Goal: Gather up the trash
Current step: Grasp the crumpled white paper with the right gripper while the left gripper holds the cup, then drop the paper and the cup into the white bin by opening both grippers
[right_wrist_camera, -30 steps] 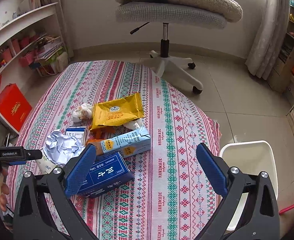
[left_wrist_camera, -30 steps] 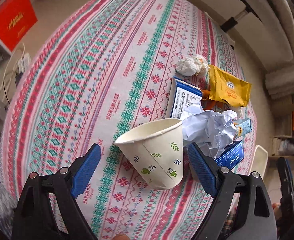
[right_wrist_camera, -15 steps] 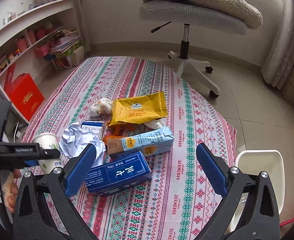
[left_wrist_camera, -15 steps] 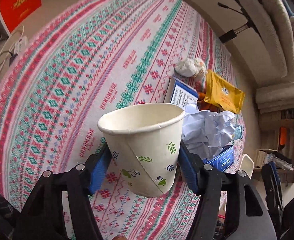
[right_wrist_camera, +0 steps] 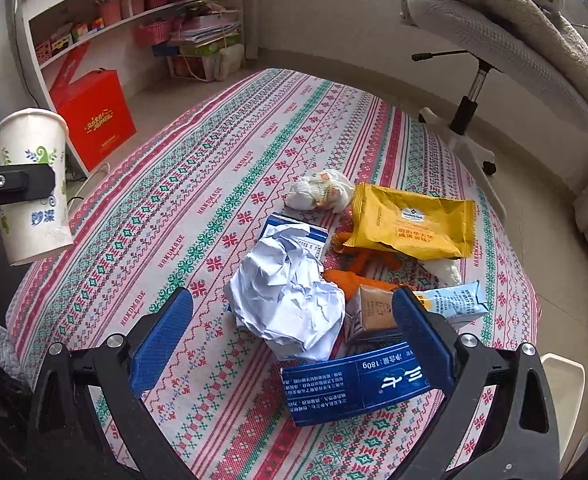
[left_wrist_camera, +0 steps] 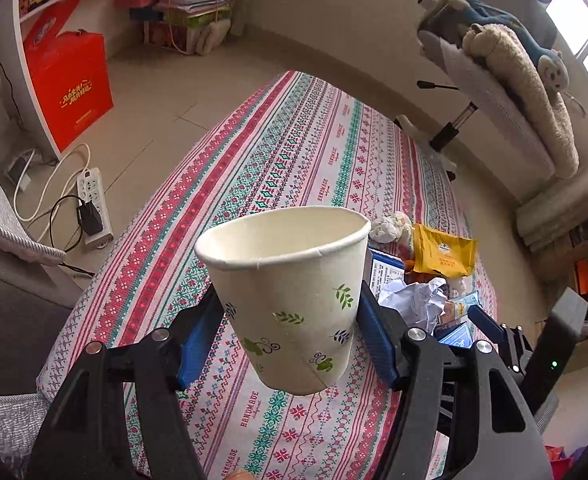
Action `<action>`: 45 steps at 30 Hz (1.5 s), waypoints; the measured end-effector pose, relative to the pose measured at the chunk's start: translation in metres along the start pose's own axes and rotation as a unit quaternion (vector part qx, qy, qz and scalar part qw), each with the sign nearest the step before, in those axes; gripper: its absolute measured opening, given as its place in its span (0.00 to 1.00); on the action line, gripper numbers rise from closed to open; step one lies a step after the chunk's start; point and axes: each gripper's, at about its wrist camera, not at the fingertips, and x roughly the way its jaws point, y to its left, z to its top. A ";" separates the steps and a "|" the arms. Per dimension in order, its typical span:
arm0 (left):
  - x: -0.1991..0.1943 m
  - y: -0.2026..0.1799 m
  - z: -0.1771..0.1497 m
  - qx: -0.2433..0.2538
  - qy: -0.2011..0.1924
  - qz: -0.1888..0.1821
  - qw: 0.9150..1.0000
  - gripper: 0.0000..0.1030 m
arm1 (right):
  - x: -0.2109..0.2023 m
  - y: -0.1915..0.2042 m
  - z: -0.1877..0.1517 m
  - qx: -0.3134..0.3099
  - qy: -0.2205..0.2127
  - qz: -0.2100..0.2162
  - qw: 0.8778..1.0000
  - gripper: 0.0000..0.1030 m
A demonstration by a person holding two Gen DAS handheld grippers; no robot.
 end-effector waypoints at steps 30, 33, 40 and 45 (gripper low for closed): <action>-0.019 -0.071 -0.020 0.102 -0.106 -0.020 0.989 0.63 | -0.096 -0.101 -0.023 0.147 -0.111 0.022 0.983 0.14; -0.015 -0.086 -0.025 0.119 -0.108 -0.023 0.987 0.63 | -0.106 -0.111 -0.027 0.151 -0.123 0.010 0.981 0.14; -0.009 -0.114 -0.036 0.150 -0.115 -0.037 0.981 0.63 | -0.129 -0.146 -0.041 0.175 -0.142 -0.021 0.974 0.14; -0.006 -0.131 -0.043 0.167 -0.120 -0.046 0.978 0.63 | -0.143 -0.178 -0.056 0.206 -0.148 -0.046 0.966 0.14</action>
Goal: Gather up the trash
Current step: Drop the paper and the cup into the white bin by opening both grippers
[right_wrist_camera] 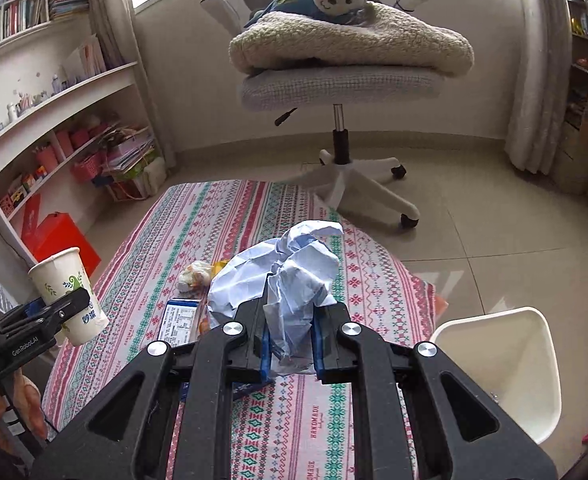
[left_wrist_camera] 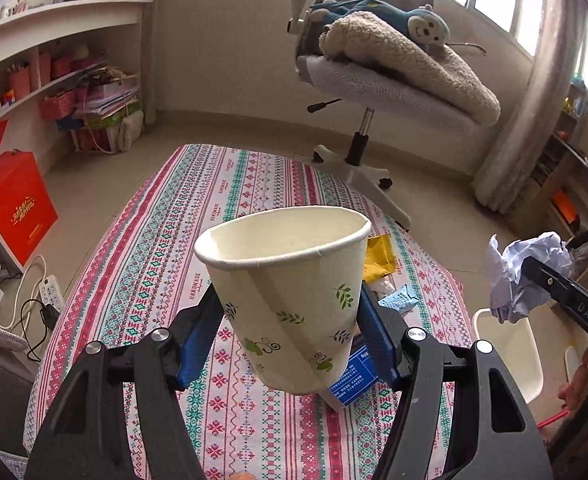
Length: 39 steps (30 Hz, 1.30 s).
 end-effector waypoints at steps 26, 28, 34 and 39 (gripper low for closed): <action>0.013 -0.121 -0.023 0.090 0.006 -0.089 0.992 0.63 | -0.071 -0.170 -0.028 0.168 -0.044 -0.197 0.965 0.73; 0.016 -0.138 -0.027 0.092 0.012 -0.101 0.991 0.63 | -0.080 -0.177 -0.028 0.179 -0.067 -0.210 0.959 0.87; 0.026 -0.201 -0.036 0.105 0.042 -0.149 0.982 0.63 | -0.104 -0.205 -0.028 0.224 -0.103 -0.223 0.943 0.93; 0.033 -0.260 -0.045 0.131 0.059 -0.181 0.973 0.64 | -0.119 -0.231 -0.031 0.269 -0.123 -0.221 0.929 0.93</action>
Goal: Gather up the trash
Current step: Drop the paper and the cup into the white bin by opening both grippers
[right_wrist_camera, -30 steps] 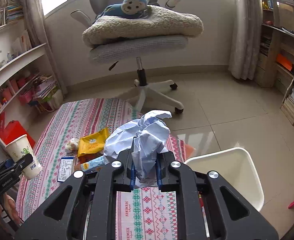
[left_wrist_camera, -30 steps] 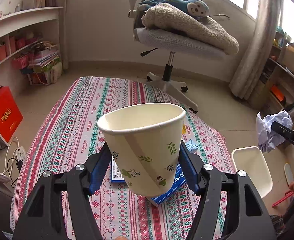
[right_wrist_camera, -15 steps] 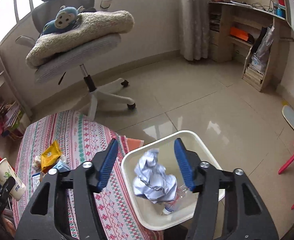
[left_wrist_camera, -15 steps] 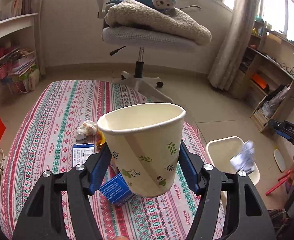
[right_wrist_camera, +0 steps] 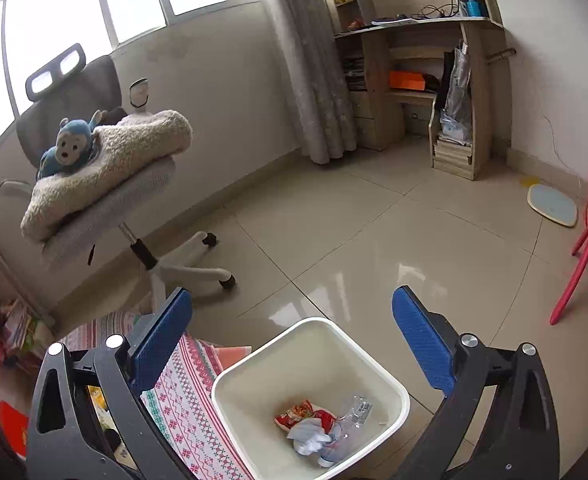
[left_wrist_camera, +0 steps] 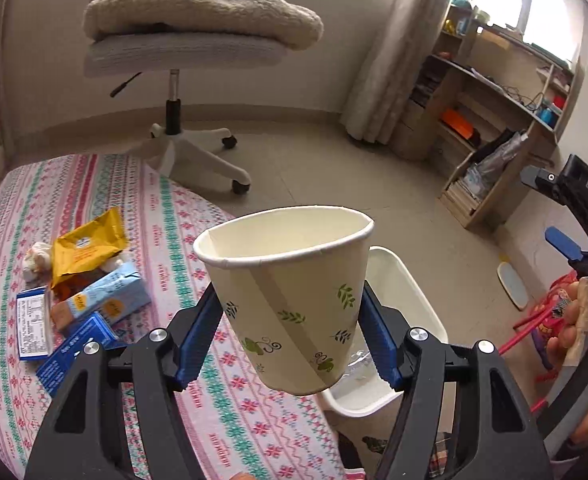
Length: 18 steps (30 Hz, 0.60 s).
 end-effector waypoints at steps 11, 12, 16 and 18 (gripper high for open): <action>0.045 -0.055 0.012 0.007 0.052 -0.065 0.996 0.76 | -0.009 -0.021 0.009 0.009 -0.032 -0.026 0.999 0.93; 0.043 -0.054 0.010 0.010 0.051 -0.059 0.997 0.76 | -0.008 -0.021 0.009 0.008 -0.031 -0.026 0.999 0.93; 0.028 -0.041 0.009 0.016 0.029 -0.022 0.999 0.76 | -0.009 -0.010 0.005 -0.014 -0.029 -0.022 0.999 0.93; 0.018 -0.031 0.013 0.016 0.013 -0.003 1.000 0.77 | -0.010 -0.002 0.001 -0.033 -0.032 -0.024 0.999 0.93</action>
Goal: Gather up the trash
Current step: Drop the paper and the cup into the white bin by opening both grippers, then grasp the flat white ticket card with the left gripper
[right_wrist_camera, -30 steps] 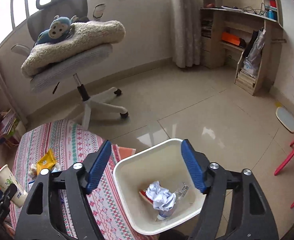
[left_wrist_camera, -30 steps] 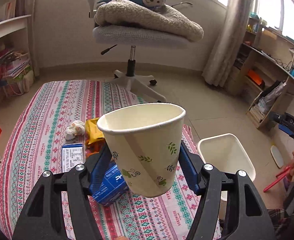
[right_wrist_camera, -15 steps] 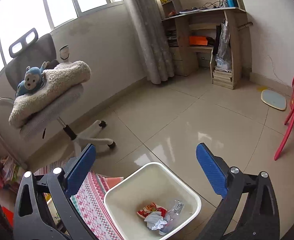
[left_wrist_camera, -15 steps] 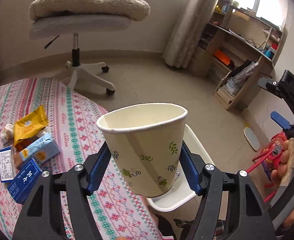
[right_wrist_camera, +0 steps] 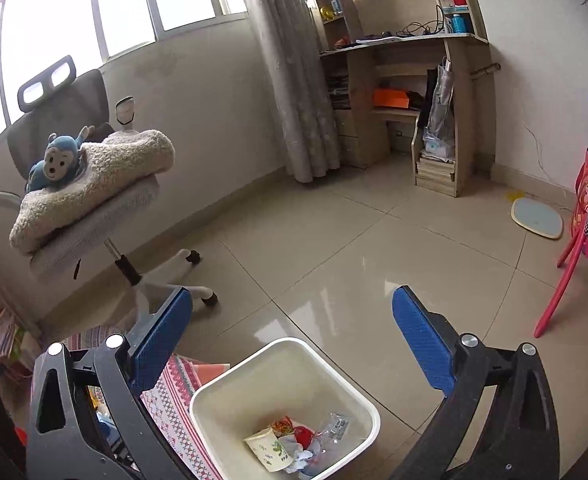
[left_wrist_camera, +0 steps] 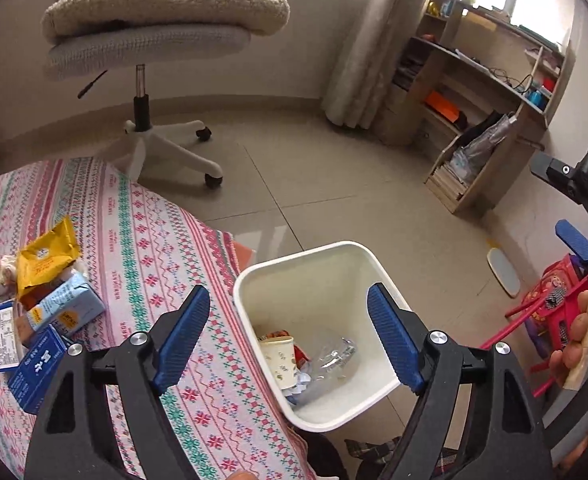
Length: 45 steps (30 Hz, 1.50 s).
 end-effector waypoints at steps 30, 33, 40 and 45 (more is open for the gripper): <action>-0.095 0.172 -0.012 -0.060 -0.089 0.232 0.967 0.87 | -0.030 0.214 -0.099 -0.246 -0.004 0.073 0.966 0.93; -0.092 0.198 -0.015 -0.076 -0.071 0.241 0.965 0.87 | -0.025 0.228 -0.107 -0.256 0.009 0.082 0.963 0.93; -0.041 0.298 -0.036 -0.159 0.118 0.227 0.954 0.88 | -0.006 0.250 -0.124 -0.256 0.077 0.118 0.956 0.93; -0.006 0.353 -0.072 -0.264 0.216 0.174 0.924 0.88 | 0.026 0.248 -0.132 -0.207 0.186 0.151 0.948 0.93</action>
